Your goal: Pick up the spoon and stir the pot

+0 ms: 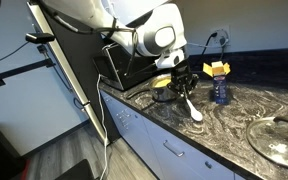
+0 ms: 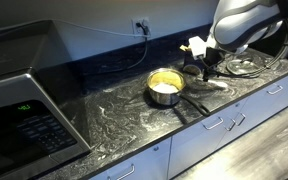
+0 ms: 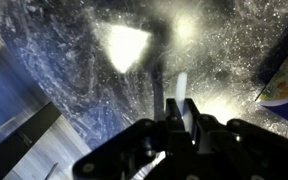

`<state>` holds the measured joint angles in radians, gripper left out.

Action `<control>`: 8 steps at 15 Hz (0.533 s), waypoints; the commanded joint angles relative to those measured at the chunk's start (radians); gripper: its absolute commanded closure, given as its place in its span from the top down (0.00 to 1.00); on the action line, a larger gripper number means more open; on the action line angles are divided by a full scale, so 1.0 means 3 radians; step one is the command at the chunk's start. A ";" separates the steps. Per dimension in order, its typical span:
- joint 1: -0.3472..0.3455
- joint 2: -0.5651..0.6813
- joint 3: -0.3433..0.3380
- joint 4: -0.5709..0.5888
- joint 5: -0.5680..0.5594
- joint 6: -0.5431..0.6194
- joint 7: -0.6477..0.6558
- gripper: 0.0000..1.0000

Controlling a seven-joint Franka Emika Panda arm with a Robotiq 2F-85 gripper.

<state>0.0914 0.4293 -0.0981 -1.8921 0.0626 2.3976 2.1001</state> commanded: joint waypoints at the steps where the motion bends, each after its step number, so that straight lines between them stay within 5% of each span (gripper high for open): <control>1: 0.0075 0.0179 -0.0101 0.0197 -0.0209 0.0035 0.0209 0.03; 4: 0.0102 0.0270 -0.0145 0.0290 -0.0320 -0.0026 0.0272 0.03; 7: 0.0124 0.0314 -0.0156 0.0336 -0.0383 -0.0088 0.0286 0.38; 8: 0.0132 0.0318 -0.0160 0.0342 -0.0400 -0.0099 0.0287 0.40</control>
<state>0.1094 0.5132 -0.1296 -1.8193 -0.0289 2.3980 2.1480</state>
